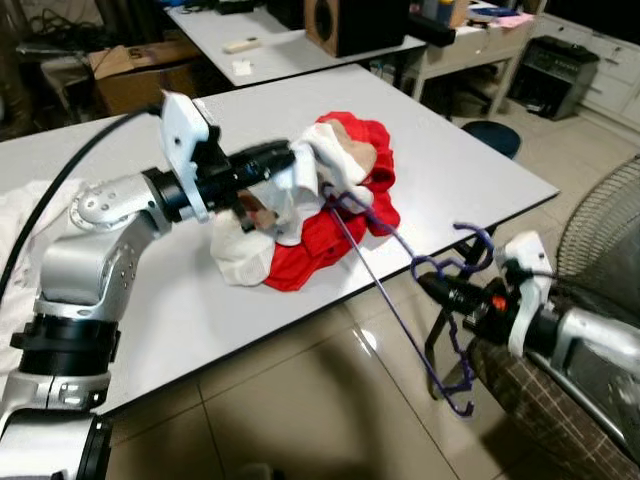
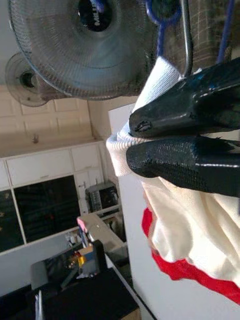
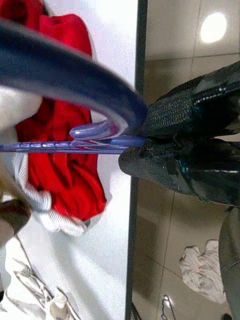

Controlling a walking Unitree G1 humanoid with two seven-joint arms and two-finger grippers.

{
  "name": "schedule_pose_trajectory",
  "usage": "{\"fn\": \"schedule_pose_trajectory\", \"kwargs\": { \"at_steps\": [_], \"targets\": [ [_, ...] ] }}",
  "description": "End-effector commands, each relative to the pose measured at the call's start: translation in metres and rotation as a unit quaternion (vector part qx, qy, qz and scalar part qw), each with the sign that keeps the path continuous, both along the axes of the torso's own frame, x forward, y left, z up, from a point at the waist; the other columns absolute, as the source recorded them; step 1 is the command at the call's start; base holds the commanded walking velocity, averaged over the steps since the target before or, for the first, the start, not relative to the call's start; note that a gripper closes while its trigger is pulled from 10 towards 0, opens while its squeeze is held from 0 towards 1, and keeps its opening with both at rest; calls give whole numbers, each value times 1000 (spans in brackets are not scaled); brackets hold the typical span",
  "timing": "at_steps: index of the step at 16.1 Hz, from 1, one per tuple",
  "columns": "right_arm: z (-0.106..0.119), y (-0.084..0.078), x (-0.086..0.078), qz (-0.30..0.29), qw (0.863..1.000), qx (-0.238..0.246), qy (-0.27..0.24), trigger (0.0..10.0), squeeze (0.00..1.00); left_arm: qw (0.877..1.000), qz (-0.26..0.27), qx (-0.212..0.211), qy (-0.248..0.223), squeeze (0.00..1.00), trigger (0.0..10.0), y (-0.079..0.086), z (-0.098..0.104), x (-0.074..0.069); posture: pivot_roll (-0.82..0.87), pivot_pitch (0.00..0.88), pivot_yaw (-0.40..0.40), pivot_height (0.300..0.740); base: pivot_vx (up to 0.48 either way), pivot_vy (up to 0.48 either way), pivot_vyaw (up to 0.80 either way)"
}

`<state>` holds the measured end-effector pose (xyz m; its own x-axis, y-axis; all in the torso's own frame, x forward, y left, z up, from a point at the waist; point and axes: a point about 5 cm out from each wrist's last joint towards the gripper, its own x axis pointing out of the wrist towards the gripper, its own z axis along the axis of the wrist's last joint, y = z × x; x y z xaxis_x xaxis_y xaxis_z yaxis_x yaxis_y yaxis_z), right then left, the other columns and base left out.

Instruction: Hang hanger

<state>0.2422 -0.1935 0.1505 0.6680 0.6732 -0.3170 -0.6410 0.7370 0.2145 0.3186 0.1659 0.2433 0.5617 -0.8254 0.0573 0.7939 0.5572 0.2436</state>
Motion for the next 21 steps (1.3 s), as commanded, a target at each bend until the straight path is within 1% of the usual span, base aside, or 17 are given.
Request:
{"fn": "schedule_pose_trajectory", "kwargs": {
  "at_steps": [1,3,5,6,7,8,9,10,11,12,13,16,17,18,19,20,21],
  "targets": [
    [4,-4,4,-3,1000,5,-10,10000,0,1000,-9,8,-9,0,0,-1,4,-2,-87,0,20,740,0,0,0],
    [14,-6,8,2,999,40,-22,10000,0,1000,-1,22,-8,0,0,0,3,-2,-76,0,8,740,0,0,0],
    [18,-7,10,12,996,88,-21,10000,0,999,12,40,-11,0,0,3,1,-2,-71,0,4,740,0,0,0],
    [18,-6,9,23,993,115,-16,10000,0,998,24,50,-17,0,0,5,0,-1,-71,0,4,740,0,0,0],
    [19,-6,7,30,991,132,-13,10000,0,998,32,55,-20,0,0,6,0,0,-67,0,1,740,0,0,0],
    [19,-6,7,26,990,137,-13,10000,0,998,30,56,-20,0,0,6,-1,0,-67,0,1,740,0,0,0],
    [17,-10,13,-4,988,153,-4,10000,0,998,17,53,-19,0,0,4,0,-1,-72,0,8,740,0,0,0],
    [15,-12,16,-20,987,159,5,10000,0,999,7,50,-20,0,0,3,0,-1,-72,0,8,740,0,0,0],
    [7,-14,25,-43,984,171,33,10000,0,999,-10,42,-25,0,0,-1,3,-3,-75,0,12,740,0,0,0],
    [5,-14,28,-47,982,177,38,10000,0,999,-16,40,-26,0,0,-2,4,-4,-76,0,15,740,0,0,0],
    [3,-13,34,-55,978,193,47,10000,0,998,-27,41,-26,0,0,-5,5,-6,-75,0,16,740,0,0,0],
    [7,-8,50,-73,965,244,64,10000,0,997,-46,66,-22,0,0,-8,1,-10,-69,0,12,740,0,0,0],
    [8,-8,53,-78,962,254,69,10000,0,996,-51,75,-21,0,0,-8,-1,-11,-69,0,10,740,0,0,0],
    [12,-4,62,-87,948,295,81,10000,0,992,-64,108,-21,0,0,-9,-10,-15,-66,0,10,740,0,0,0],
    [14,-1,65,-88,942,312,86,10000,0,990,-69,120,-19,0,0,-11,-15,-16,-65,0,9,740,0,0,0],
    [16,3,69,-91,933,336,95,10000,0,987,-72,143,-18,0,0,-13,-24,-17,-64,0,9,740,0,0,0],
    [18,11,77,-99,914,376,113,10000,0,980,-75,185,-20,0,0,-16,-39,-18,-64,0,10,740,0,0,0]
  ]
}}
